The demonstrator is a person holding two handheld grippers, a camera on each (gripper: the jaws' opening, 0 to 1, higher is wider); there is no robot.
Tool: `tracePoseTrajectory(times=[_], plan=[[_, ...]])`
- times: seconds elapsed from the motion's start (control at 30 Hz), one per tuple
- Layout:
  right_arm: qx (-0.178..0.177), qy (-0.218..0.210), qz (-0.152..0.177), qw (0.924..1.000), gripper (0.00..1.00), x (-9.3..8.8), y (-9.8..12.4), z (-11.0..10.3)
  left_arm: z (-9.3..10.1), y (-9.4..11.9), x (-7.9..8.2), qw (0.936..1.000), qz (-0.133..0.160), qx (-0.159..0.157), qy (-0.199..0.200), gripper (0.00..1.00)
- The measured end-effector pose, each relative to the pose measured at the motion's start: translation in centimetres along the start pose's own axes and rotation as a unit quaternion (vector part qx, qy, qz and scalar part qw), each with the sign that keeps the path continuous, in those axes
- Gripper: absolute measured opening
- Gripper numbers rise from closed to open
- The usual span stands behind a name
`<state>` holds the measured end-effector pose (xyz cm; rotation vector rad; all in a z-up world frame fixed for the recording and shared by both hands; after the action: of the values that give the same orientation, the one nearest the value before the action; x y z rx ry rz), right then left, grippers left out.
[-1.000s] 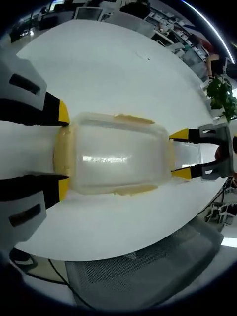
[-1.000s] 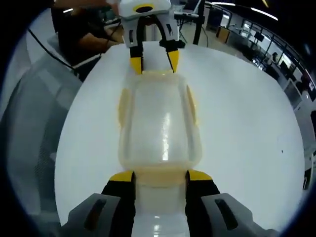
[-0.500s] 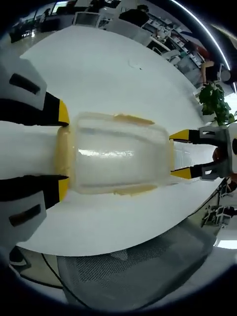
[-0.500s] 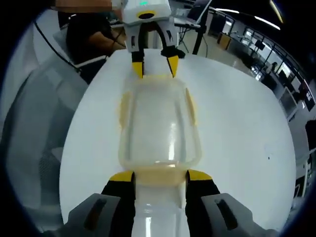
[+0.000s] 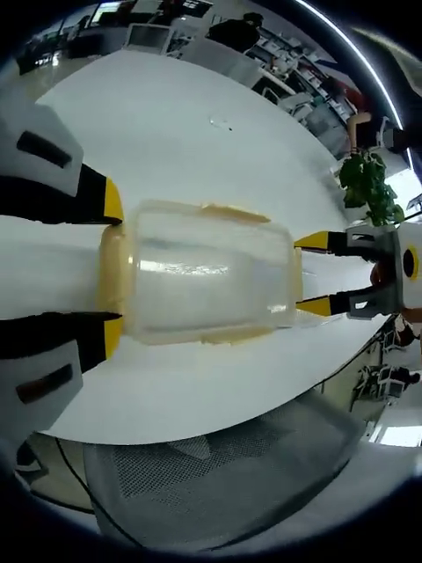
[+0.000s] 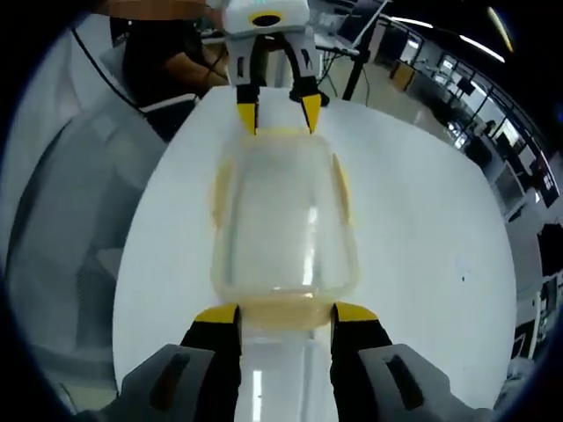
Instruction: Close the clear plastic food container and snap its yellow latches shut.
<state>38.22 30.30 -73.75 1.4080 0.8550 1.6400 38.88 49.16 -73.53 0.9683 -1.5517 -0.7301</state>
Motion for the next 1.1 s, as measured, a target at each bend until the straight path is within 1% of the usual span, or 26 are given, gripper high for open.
tracePoseTrajectory(times=[0.23,0.6,0.8,1.1], plan=[[0.003,0.001,-0.001,1.0000,0.38,-0.6,1.4,0.0,0.3,0.2,1.4,0.9999,0.011,-0.001,0.005,0.37],[0.007,-0.002,-0.006,1.0000,0.38,-2.1,3.0,-0.7,0.7,0.3,3.7,0.9997,0.023,-0.010,0.003,0.37],[0.010,-0.010,-0.005,0.9999,0.38,-3.4,4.0,-1.0,1.0,0.2,5.2,0.9992,0.035,-0.021,0.005,0.37],[0.011,-0.018,-0.013,0.9997,0.38,-5.1,4.6,-1.6,1.2,-0.5,7.0,0.9989,0.035,-0.030,-0.004,0.37]])
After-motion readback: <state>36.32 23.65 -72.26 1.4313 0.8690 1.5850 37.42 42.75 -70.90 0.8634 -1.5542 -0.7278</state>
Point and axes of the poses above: the point that each gripper's makers call its tool centre point, and the gripper's own axes: y roughly backward along the fingers, z roughly to its right, x roughly out of its top, the point moved 3 cm from there along y, roughly backward along the fingers, and after that the axes turned 3 degrees about y, right-handed, at the moved point
